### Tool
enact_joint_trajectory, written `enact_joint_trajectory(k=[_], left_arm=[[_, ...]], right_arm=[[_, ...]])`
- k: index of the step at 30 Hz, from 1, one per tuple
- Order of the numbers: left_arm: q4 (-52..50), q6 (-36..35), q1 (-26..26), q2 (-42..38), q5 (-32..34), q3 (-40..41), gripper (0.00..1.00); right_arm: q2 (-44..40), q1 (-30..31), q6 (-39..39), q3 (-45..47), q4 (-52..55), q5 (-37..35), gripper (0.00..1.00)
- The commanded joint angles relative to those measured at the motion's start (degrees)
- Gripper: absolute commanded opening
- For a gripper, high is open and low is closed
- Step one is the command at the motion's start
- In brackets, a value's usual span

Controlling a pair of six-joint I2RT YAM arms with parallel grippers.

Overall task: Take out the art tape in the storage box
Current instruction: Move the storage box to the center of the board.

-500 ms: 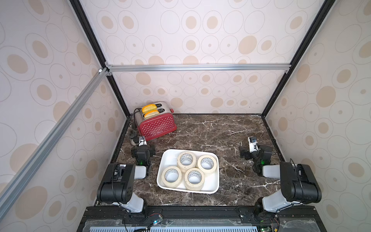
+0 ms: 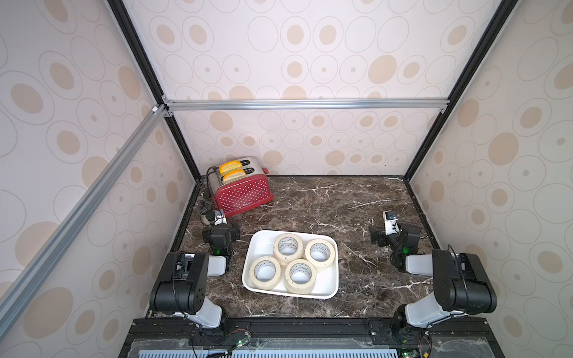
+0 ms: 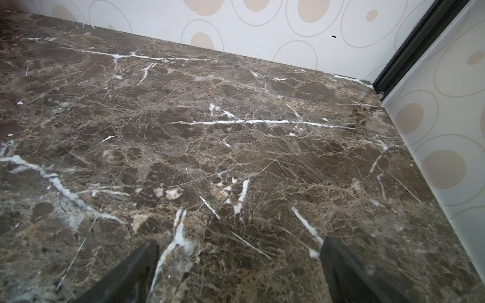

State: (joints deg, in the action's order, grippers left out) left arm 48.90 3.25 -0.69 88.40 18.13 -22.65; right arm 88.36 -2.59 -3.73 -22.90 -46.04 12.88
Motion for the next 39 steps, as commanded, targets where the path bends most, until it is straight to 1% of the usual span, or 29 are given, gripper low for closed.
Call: enact_joint_trajectory(k=[1, 4, 5, 6, 7, 8, 10, 12, 13, 14, 17, 18, 20, 22, 24, 25, 26, 28, 30, 32, 35, 36, 39], left_arm=[[0.77, 0.77, 0.25, 0.02, 0.39, -0.88, 0.99], [1.09, 0.75, 0.21, -0.15, 0.36, -0.66, 0.99], [1.41, 1.11, 0.24, -0.49, 1.63, -0.63, 0.99], [-1.33, 1.66, 0.25, -2.23, 2.37, -0.81, 0.99], [-1.72, 1.27, 0.21, -3.57, 2.45, -0.81, 0.99], [-4.39, 1.46, -0.14, -5.28, 4.54, -1.43, 0.99], [-14.17, 2.72, -0.26, -10.08, 7.54, -4.51, 0.99], [-18.96, 4.05, -0.27, -13.37, 7.62, -7.36, 0.99], [-20.14, 4.82, -0.3, -14.48, 6.21, -8.59, 0.99], [-23.41, 6.73, -0.28, -15.89, 4.65, -10.39, 0.99], [-35.65, 16.22, -0.23, -18.9, 2.36, -15.93, 0.99], [-38.72, 18.05, -0.28, -19.76, 0.03, -17.19, 0.99], [-44.87, 22.43, -0.42, -21.28, -2.88, -19.08, 0.99], [-50.75, 27.74, -1.18, -23.38, -4.6, -19.72, 0.99], [-54.9, 31.27, -2.43, -25.96, -8.62, -19.12, 0.99], [-56.76, 31.92, -3.25, -27.18, -9.87, -19.02, 0.99], [-59.3, 32.44, -4.45, -28.57, -10.61, -19.1, 0.99], [-63.51, 32.88, -6.15, -30.98, -13.0, -18.97, 0.99], [-67.71, 33.25, -6.85, -32.93, -16.53, -18.36, 0.99], [-70.1, 32.93, -6.8, -33.82, -20.78, -17.4, 0.98], [-73.16, 31.33, -7.04, -32.71, -25.94, -16.73, 0.96], [-73.88, 30.69, -7.13, -31.85, -27.05, -16.72, 0.95], [-74.6, 29.88, -7.27, -28.71, -29.37, -16.24, 0.91]], right_arm=[[-0.64, 0.04, -0.36, -0.57, 0.11, -0.23, 1.0], [-0.55, 0.04, -0.38, -0.72, 0.41, -0.39, 1.0], [-0.52, 0.09, -0.38, -0.82, 0.68, -0.49, 1.0], [-0.52, 0.17, -0.34, -0.77, 0.65, -0.57, 1.0], [-0.54, 0.15, -0.34, -0.83, 0.61, -0.58, 1.0], [-0.57, 0.14, -0.39, -0.7, 0.49, -0.58, 1.0], [-0.62, 0.13, -0.34, -0.72, 0.44, -0.58, 1.0], [-0.62, 0.24, -0.46, -0.73, 0.42, -0.65, 1.0], [-0.56, 0.24, -0.45, -0.67, 0.44, -0.72, 1.0], [-0.59, 0.37, -0.43, -0.75, 0.64, -1.03, 1.0], [-1.21, 0.75, -0.09, -1.36, 1.46, -3.08, 1.0], [-2.68, 0.75, 0.41, -1.93, 3.44, -4.2, 1.0], [-7.23, 0.74, 1.89, -3.95, 12.56, -6.48, 1.0], [-12.17, 0.73, 4.56, -5.36, 19.28, -9.37, 1.0], [-18.47, 0.63, 12.95, -6.82, 27.28, -13.39, 1.0], [-21.13, 0.61, 15.97, -7.62, 30.7, -13.23, 1.0], [-23.64, 0.6, 19.51, -8.55, 33.96, -11.51, 1.0], [-27.14, 0.65, 25.33, -10.19, 38.59, -5.44, 0.99], [-29.52, 0.79, 33.25, -12.29, 44.79, -1.18, 0.97], [-30.72, 0.88, 39.09, -13.66, 48.81, 2.53, 0.92], [-32.05, 2.61, 43.45, -14.18, 52.62, 9.04, 0.87], [-32.5, 3.68, 43.86, -14.33, 54.46, 9.91, 0.86], [-34.17, 9.35, 43.28, -14.06, 60.93, 11.67, 0.81]])
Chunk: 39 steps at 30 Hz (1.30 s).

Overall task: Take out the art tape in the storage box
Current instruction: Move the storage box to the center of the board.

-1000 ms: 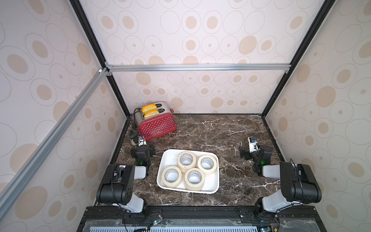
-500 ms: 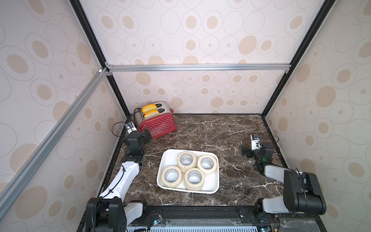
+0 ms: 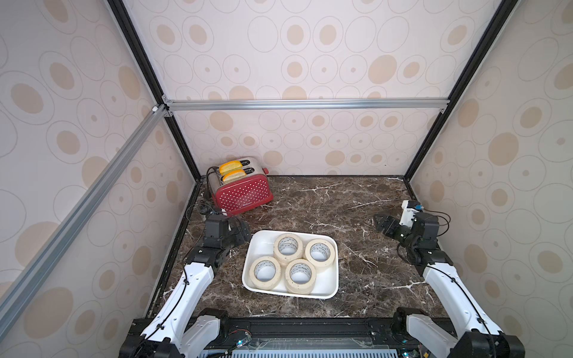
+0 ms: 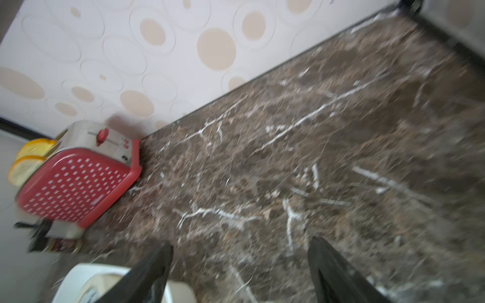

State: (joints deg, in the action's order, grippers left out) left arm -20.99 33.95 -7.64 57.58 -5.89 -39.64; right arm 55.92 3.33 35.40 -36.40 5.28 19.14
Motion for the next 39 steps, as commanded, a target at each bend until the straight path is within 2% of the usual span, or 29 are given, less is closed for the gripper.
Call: enact_joint_trajectory(k=[1, 7, 9, 14, 17, 23, 31, 36, 39], left_arm=[[-3.98, -0.7, -0.44, 3.25, -5.93, 1.1, 0.89], [-1.57, -0.47, -0.7, 8.71, -8.99, 1.89, 0.77], [-0.71, 0.01, -0.73, 9.27, -9.31, 2.96, 0.77], [1.16, 0.72, -1.11, 9.74, -10.2, 5.37, 0.64], [2.0, 0.76, -1.23, 9.83, -10.95, 5.96, 0.52], [2.23, 0.84, -1.19, 9.85, -12.25, 6.34, 0.35], [2.45, 2.11, -1.58, 9.49, -13.7, 6.33, 0.21], [3.0, 3.33, -2.23, 9.37, -13.81, 6.06, 0.16], [4.04, 4.12, -2.82, 10.05, -13.63, 5.51, 0.15]], right_arm=[[-2.29, 5.89, 4.29, 0.09, 10.95, 5.76, 0.8], [-5.33, 17.58, 9.09, 7.28, 12.52, 8.38, 0.68], [-6.81, 20.7, 10.61, 9.55, 12.72, 7.84, 0.67], [-7.65, 27.0, 10.39, 11.77, 15.26, 7.06, 0.66], [-5.42, 28.4, 11.11, 12.91, 13.62, 7.37, 0.62], [2.47, 29.78, 10.03, 10.67, 10.08, 9.7, 0.48], [6.39, 30.52, 9.41, 9.14, 8.11, 8.16, 0.23], [5.26, 30.42, 9.69, 9.33, 7.51, 4.87, 0.13], [4.58, 30.4, 9.88, 9.23, 6.89, 2.16, 0.11]])
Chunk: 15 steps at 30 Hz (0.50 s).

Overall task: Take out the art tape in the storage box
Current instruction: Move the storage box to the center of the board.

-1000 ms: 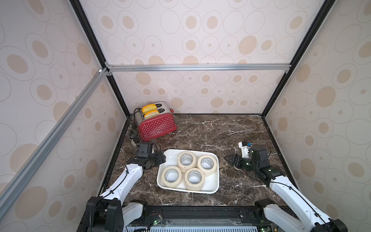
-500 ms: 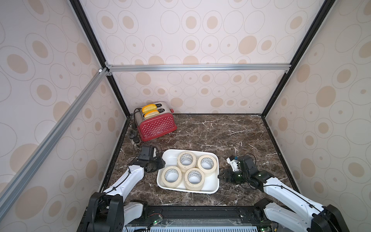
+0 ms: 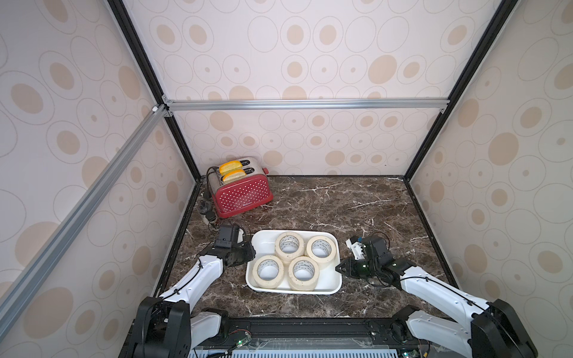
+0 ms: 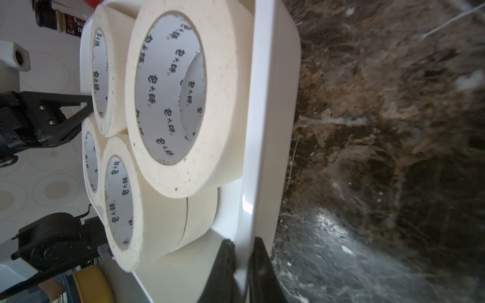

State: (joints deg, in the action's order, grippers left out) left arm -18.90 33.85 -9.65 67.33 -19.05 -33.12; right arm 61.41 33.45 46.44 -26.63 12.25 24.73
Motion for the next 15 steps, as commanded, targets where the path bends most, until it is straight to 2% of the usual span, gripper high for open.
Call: enact_joint_trajectory(k=[1, 7, 15], left_arm=[[2.49, 4.5, -1.1, 0.86, -0.29, -1.44, 0.14], [4.97, 5.9, -4.58, 5.34, 2.31, -5.99, 0.12], [11.77, 8.44, -6.5, 13.35, 6.33, -11.55, 0.13]], right_arm=[[-0.99, 0.23, -1.32, -0.82, -0.23, -4.49, 0.11], [0.56, -1.48, -7.52, -6.56, 3.46, -9.61, 0.07], [7.95, -10.04, -11.62, -12.42, 1.14, -6.34, 0.06]])
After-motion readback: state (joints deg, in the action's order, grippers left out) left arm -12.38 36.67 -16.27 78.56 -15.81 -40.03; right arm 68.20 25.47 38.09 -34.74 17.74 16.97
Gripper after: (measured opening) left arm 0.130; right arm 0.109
